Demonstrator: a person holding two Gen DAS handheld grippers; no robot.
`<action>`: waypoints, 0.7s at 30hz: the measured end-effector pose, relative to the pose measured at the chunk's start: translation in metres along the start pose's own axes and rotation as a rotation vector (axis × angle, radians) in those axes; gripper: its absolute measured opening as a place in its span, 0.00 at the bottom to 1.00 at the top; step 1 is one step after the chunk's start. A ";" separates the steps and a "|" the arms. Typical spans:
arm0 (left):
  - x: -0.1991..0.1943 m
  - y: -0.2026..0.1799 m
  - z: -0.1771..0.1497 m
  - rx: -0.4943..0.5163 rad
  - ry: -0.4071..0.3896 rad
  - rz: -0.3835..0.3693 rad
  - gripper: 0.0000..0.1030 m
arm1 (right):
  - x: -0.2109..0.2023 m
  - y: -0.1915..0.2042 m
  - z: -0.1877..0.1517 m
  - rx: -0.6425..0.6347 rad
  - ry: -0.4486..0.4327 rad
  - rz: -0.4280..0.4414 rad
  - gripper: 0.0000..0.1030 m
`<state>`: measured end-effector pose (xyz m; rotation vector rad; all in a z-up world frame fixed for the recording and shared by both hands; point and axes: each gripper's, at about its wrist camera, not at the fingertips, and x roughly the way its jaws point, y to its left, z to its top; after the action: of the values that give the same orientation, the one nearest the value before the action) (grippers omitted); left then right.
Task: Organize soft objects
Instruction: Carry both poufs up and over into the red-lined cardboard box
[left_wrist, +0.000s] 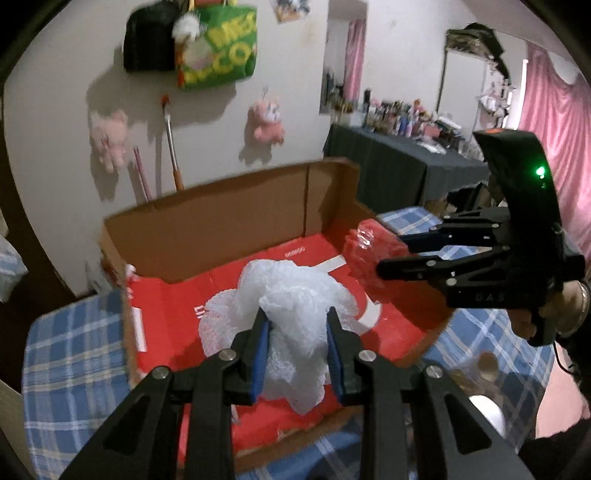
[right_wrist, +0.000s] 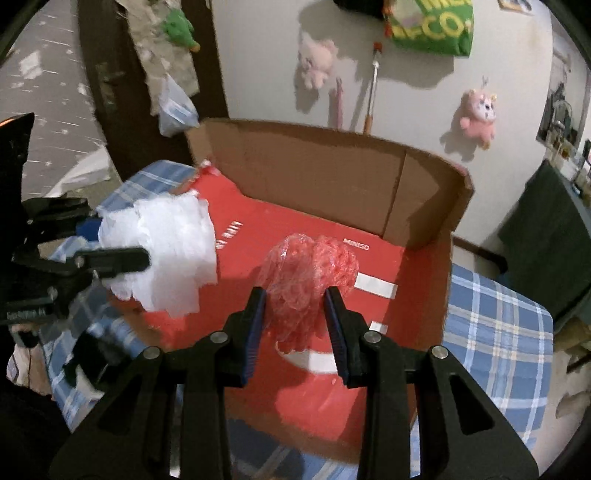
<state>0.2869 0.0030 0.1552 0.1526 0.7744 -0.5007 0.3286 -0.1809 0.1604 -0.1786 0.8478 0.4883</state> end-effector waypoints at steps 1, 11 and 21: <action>0.011 0.003 0.003 -0.005 0.022 0.008 0.29 | 0.010 -0.003 0.006 0.013 0.020 -0.009 0.30; 0.096 0.036 0.031 -0.089 0.120 0.060 0.29 | 0.093 -0.026 0.047 0.096 0.176 -0.075 0.31; 0.128 0.051 0.039 -0.130 0.126 0.099 0.33 | 0.123 -0.052 0.056 0.234 0.195 -0.065 0.33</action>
<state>0.4130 -0.0128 0.0907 0.1020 0.9159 -0.3482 0.4605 -0.1651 0.1023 -0.0385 1.0791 0.3104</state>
